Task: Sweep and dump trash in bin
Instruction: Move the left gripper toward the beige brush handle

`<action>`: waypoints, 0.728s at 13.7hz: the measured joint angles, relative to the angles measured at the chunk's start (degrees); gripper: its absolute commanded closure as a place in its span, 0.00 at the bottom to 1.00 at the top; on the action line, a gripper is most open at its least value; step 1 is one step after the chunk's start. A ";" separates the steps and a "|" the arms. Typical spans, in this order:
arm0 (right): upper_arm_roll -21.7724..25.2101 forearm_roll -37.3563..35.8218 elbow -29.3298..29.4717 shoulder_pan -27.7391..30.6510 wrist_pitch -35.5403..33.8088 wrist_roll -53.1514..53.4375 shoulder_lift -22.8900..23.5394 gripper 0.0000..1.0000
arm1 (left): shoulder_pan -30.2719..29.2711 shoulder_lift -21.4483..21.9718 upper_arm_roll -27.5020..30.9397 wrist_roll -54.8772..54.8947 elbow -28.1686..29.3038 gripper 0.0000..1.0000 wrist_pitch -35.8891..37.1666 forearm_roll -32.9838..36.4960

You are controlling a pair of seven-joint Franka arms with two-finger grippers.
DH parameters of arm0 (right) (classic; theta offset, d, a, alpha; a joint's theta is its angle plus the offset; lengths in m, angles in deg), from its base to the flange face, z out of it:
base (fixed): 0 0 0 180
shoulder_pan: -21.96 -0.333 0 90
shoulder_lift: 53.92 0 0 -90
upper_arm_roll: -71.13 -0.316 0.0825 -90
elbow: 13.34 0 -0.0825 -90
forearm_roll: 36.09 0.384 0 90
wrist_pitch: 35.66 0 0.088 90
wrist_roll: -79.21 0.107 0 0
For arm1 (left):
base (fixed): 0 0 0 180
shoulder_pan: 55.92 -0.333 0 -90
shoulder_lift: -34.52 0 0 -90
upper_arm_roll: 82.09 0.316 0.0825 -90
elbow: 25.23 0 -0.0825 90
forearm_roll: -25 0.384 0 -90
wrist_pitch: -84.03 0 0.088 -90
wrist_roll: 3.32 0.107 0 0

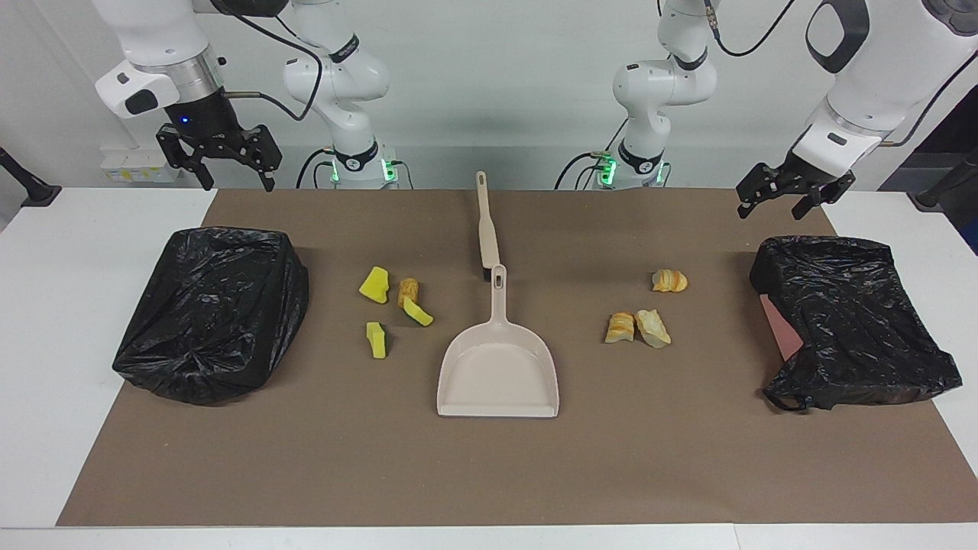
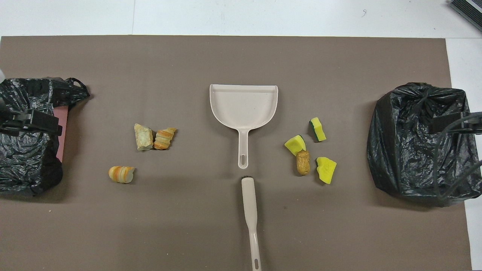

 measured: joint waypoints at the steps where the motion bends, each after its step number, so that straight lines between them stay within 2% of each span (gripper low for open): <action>1: -0.01 0.00 -0.05 0.00 0.05 0.00 0.00 0.00 | 0.00 0.00 0.00 0.00 0.00 0.00 0.05 0.00; 10: -0.01 0.00 -0.21 0.00 0.60 0.00 -0.02 0.00 | 0.09 0.26 -0.44 0.02 0.63 0.00 0.24 0.00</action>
